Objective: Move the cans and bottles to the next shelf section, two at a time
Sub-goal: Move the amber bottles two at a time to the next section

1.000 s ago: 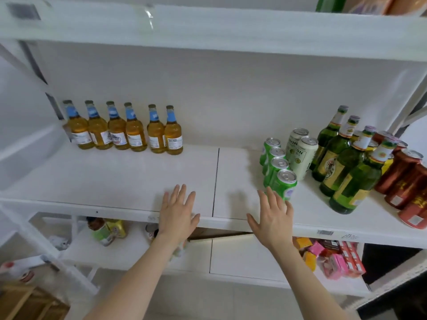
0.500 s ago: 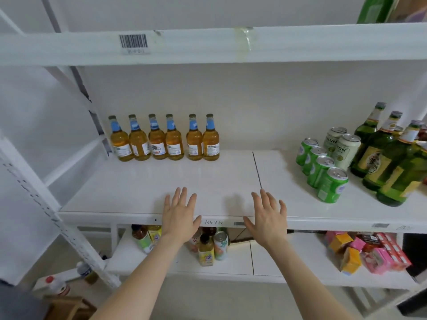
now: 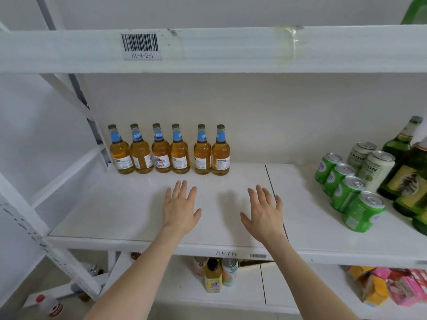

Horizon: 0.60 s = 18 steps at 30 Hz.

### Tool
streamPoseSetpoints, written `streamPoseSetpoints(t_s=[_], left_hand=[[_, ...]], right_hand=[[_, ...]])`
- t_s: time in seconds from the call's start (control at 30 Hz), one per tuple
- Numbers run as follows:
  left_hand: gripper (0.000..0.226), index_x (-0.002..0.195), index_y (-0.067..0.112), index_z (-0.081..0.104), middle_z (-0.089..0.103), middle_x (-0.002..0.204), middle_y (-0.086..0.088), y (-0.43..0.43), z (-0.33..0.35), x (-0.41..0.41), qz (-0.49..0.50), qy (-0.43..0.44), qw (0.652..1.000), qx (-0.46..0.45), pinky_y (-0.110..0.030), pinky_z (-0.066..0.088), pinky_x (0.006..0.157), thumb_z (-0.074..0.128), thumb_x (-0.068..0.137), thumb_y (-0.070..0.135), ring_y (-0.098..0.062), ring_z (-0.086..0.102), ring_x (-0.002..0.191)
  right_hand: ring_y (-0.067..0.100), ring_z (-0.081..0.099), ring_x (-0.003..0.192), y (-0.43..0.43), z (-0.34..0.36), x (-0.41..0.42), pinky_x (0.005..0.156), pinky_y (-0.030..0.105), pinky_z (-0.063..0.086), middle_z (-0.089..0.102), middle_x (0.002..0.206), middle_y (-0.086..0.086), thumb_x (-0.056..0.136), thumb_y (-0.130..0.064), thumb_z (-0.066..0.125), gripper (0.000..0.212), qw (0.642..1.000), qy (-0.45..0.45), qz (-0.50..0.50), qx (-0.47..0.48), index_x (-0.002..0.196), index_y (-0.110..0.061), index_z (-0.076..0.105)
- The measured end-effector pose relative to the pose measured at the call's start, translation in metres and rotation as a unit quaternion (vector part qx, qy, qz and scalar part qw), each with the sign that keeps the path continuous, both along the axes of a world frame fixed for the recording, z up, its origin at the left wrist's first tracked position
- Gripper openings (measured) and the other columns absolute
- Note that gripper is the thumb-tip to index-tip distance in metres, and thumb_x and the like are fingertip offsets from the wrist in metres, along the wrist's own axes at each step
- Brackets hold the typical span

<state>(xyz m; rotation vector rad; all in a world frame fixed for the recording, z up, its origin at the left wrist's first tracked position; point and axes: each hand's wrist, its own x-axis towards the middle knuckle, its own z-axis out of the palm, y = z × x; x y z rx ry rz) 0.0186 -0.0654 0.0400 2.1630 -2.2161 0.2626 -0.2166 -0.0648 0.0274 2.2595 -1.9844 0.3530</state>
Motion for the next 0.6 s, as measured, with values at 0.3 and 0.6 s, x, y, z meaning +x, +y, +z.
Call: streamPoseSetpoints(t_s=[0.3,0.6], left_hand=[[0.077,0.156,0.017,0.012,0.011,0.165,-0.011,-0.091,0.0,0.012,0.009,0.077,0.996,-0.042,-0.041,0.016,0.123,0.047,0.096,0.051,-0.028,0.009,0.152],[0.084,0.154,0.016,0.018,0.028,0.159,0.0,-0.174,-0.028,0.02,-0.024,0.383,0.922,-0.04,-0.029,0.034,0.11,0.067,0.09,0.038,-0.016,0.03,0.144]], right_hand=[[0.025,0.009,0.153,-0.098,0.02,0.018,0.122,0.05,0.01,0.011,0.166,0.007,0.097,-0.056,0.042,0.074,1.0,0.011,0.016,0.006,0.156,-0.021,0.014],[0.023,0.03,0.146,-0.199,0.007,0.041,0.117,0.048,0.026,0.029,0.161,0.0,0.089,-0.063,0.054,0.086,0.991,-0.132,0.031,0.009,0.156,-0.022,0.019]])
